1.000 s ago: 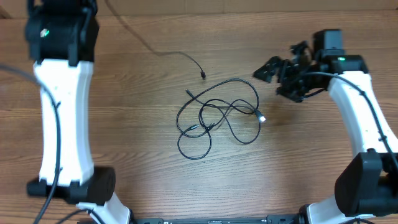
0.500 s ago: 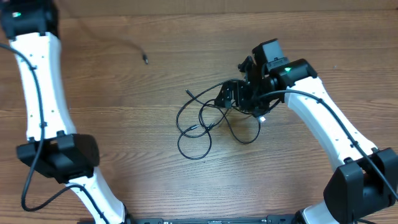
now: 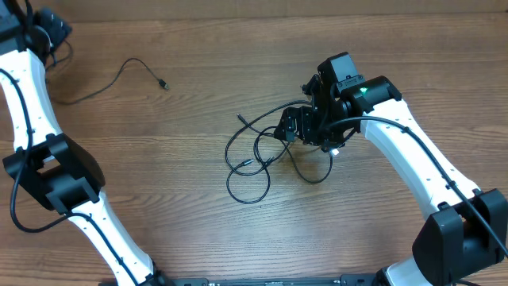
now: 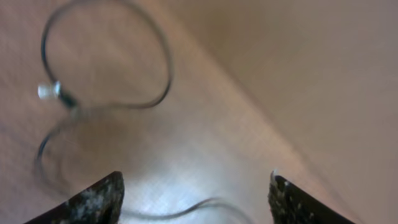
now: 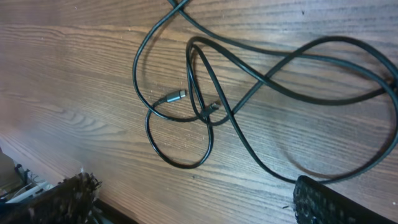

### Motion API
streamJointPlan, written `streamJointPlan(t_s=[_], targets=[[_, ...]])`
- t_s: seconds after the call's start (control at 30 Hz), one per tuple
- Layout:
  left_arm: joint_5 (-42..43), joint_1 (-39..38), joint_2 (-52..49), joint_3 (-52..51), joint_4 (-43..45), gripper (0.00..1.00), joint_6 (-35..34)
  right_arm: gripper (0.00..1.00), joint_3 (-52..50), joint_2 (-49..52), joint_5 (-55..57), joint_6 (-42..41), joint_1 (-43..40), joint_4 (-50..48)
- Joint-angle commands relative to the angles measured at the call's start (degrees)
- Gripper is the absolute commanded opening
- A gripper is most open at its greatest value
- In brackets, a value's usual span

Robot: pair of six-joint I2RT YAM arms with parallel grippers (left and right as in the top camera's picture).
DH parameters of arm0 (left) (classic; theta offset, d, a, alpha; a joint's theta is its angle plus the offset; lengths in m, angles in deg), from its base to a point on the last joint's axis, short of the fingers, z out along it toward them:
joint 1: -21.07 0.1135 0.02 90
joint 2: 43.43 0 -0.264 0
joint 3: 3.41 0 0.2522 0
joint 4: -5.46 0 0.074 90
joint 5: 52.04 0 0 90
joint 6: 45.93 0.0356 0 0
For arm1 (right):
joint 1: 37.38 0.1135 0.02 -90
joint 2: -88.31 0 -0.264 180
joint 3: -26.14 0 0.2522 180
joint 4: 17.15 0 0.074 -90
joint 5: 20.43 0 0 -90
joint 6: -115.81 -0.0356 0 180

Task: Untangle cables

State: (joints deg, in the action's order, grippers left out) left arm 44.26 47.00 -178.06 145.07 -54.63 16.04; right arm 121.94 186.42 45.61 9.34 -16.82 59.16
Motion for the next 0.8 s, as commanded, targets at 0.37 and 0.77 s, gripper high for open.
streamJointPlan(t_s=[0.37, 0.77], targets=[[-16.11, 2.99, -3.3, -3.65, -12.66, 0.86, 14.75, 1.0, 0.44, -0.35, 0.37, 0.26, 0.39, 0.7], [-11.28, 3.85, -13.27, -4.13, -2.89, 0.81, 14.75, 1.0, 0.39, -0.35, 0.37, 0.2, 0.39, 2.71]])
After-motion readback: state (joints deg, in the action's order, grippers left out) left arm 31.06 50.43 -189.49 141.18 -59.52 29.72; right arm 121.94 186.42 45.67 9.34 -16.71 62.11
